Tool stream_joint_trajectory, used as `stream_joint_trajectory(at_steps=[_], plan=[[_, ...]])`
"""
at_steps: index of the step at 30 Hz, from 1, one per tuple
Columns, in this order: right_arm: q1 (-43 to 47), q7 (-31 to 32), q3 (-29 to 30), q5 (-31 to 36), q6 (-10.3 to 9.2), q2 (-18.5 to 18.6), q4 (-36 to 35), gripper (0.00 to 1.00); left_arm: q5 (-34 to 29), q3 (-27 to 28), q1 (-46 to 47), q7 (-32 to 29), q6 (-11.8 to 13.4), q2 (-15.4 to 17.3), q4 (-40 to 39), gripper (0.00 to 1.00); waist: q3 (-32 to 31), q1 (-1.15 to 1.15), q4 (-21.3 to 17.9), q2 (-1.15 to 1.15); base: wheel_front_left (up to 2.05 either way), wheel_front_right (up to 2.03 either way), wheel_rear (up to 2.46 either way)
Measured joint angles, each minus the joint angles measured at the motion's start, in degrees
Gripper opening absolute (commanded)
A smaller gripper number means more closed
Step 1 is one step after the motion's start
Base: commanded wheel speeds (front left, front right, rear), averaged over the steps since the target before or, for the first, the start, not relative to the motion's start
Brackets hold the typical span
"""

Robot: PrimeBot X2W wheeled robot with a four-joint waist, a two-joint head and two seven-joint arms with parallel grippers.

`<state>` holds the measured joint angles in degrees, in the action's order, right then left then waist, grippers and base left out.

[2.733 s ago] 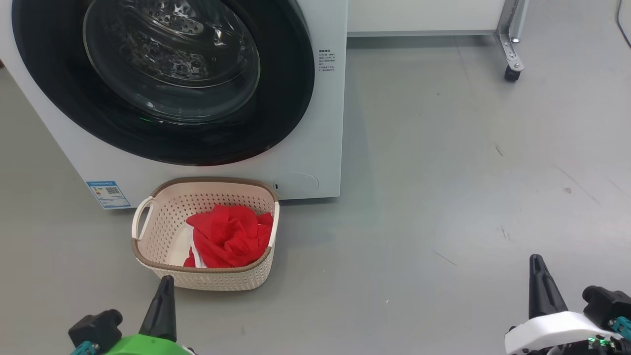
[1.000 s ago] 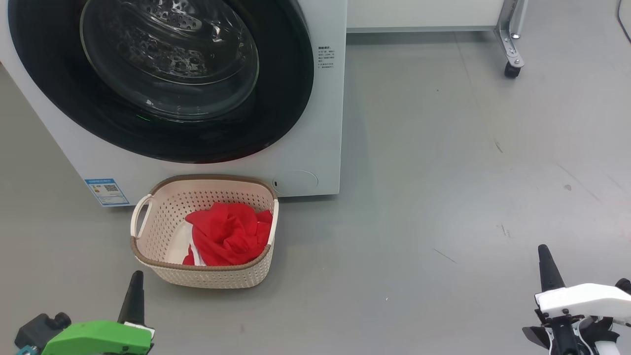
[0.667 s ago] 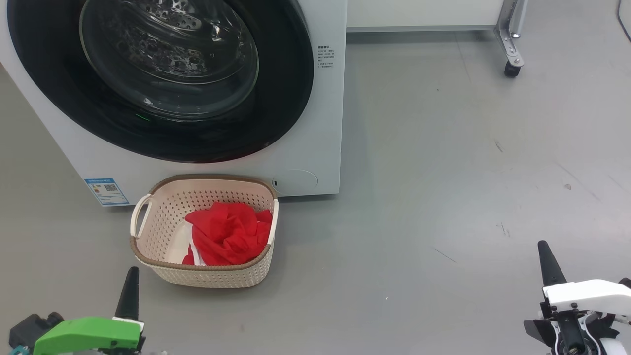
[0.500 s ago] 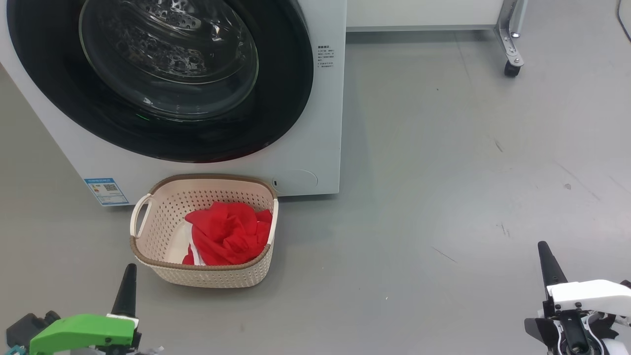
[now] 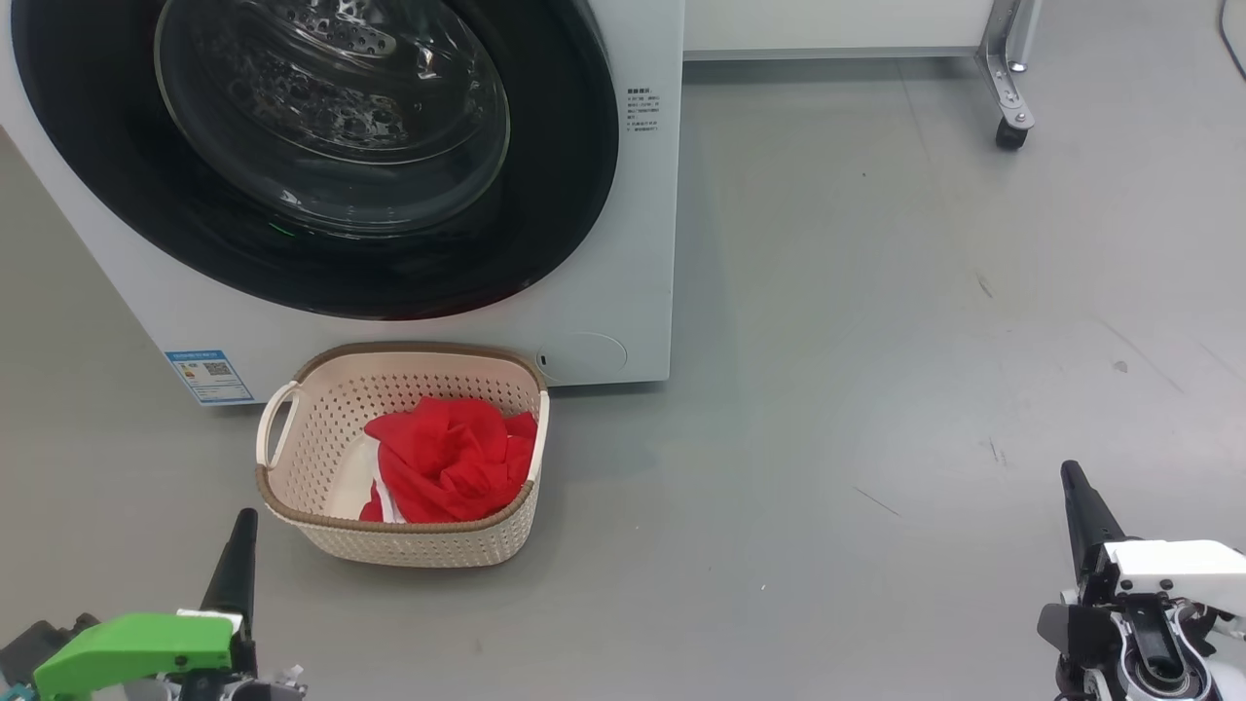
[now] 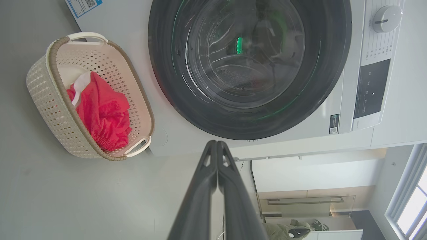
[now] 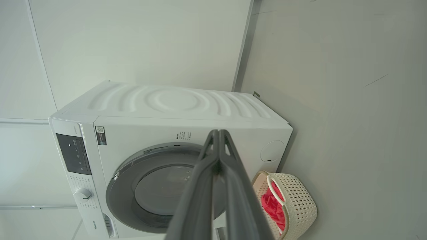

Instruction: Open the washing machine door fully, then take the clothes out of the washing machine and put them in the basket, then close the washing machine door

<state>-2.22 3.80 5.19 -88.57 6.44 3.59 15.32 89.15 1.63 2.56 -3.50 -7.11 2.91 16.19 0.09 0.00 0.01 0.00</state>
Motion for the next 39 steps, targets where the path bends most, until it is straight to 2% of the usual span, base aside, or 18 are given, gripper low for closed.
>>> stream_joint_trajectory(at_steps=[6,11,39], plan=[[-1.0,1.1,0.7,-4.1,0.24,-0.1,0.5,0.00,3.6,0.5,0.5,-1.0,0.0,0.0,0.0,0.00,0.1,0.00,0.0,0.00,0.00,0.00,0.00],[-1.1,1.1,0.9,-4.3,0.53,-0.2,0.5,0.00,4.7,0.6,0.6,-1.0,0.0,0.0,0.0,0.00,0.1,0.00,0.0,0.00,0.00,0.00,0.00],[-1.1,1.1,1.0,-4.2,0.53,-0.3,0.5,0.00,4.7,0.8,0.7,-1.0,0.0,0.0,-0.1,0.00,0.1,0.00,0.0,0.00,0.00,0.00,0.00]])
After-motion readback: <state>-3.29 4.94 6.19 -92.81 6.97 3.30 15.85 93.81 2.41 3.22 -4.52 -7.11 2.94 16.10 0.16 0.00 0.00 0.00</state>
